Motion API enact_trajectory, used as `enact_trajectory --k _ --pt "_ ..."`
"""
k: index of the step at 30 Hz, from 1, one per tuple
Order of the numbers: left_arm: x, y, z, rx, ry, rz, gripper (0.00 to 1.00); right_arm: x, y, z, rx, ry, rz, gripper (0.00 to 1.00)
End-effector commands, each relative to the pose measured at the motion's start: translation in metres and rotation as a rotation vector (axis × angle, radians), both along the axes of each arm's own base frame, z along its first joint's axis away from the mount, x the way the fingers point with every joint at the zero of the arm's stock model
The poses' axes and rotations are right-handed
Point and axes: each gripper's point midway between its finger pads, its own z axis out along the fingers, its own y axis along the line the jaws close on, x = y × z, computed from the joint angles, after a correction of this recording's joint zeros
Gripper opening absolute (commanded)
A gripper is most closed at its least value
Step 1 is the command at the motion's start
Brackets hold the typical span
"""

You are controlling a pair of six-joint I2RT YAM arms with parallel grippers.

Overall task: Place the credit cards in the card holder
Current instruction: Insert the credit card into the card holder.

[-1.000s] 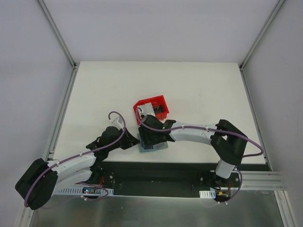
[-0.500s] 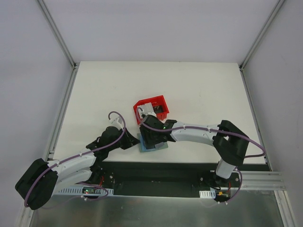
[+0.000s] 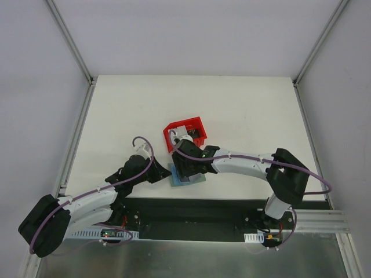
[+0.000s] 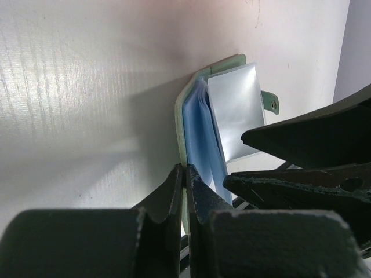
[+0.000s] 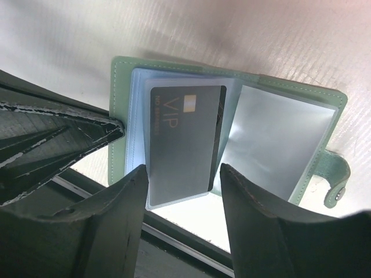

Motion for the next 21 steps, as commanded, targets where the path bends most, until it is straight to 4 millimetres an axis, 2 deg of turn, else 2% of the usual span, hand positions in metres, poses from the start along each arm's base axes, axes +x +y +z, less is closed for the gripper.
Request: enact_trajectory --k 1,13,21 --pt "0.000 0.002 0.000 0.001 -0.011 0.009 0.00 -0.002 0.010 0.016 0.063 -0.005 0.027 0.56" --pt "0.001 0.002 0.000 0.003 -0.013 0.011 0.00 0.010 -0.008 0.011 -0.054 -0.050 -0.020 0.54" --pt "0.001 0.001 0.000 0.002 -0.010 0.007 0.00 0.001 0.020 0.011 0.048 0.003 0.036 0.57"
